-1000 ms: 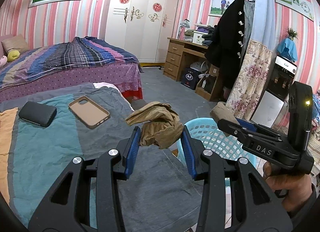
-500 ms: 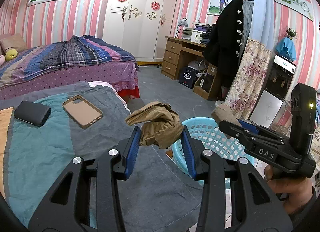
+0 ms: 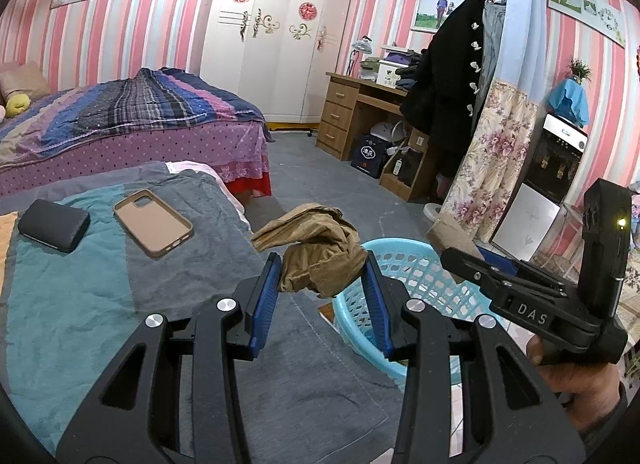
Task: Collect trash
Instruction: 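Open the right tool to drop the cup while the left tool drops the paper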
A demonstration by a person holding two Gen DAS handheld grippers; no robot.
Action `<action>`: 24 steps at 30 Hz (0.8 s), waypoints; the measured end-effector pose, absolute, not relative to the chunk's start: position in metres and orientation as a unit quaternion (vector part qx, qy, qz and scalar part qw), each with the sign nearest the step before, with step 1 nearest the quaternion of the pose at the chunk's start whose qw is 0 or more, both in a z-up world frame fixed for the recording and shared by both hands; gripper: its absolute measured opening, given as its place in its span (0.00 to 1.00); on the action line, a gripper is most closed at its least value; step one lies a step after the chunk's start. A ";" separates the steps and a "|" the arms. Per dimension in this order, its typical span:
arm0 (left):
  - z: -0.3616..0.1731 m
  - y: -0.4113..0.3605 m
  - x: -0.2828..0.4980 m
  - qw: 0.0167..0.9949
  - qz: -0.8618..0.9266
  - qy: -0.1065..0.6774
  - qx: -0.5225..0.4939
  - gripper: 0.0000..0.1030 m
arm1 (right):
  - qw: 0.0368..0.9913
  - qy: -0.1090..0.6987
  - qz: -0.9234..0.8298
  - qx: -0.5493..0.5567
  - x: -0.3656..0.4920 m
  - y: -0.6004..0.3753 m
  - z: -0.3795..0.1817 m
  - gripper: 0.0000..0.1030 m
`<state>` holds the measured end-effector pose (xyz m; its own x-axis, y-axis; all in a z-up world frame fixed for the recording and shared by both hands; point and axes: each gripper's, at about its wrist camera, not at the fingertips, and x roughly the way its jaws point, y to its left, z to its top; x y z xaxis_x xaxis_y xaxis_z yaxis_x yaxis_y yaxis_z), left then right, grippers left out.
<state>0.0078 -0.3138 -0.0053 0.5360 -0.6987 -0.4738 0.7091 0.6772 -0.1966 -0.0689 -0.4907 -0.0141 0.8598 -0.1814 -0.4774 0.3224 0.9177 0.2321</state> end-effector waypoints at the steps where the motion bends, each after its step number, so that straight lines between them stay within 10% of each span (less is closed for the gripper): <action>1: -0.006 -0.314 0.008 0.876 -0.402 0.266 0.009 0.39 | 0.952 0.230 -0.132 0.154 -0.069 -0.492 -0.015 0.45; 16: -0.012 -0.360 0.000 0.860 -0.434 0.266 0.022 0.39 | 0.942 0.231 -0.180 0.161 -0.081 -0.517 -0.020 0.47; 24: -0.018 -0.374 0.007 0.854 -0.441 0.276 0.020 0.39 | 0.934 0.212 -0.234 0.168 -0.089 -0.529 -0.019 0.64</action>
<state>0.0074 -0.3743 -0.0177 0.4590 -0.7415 -0.4894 0.7641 0.6105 -0.2085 -0.0889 -0.5287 -0.0192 0.8008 -0.3650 -0.4749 0.5078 0.8342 0.2150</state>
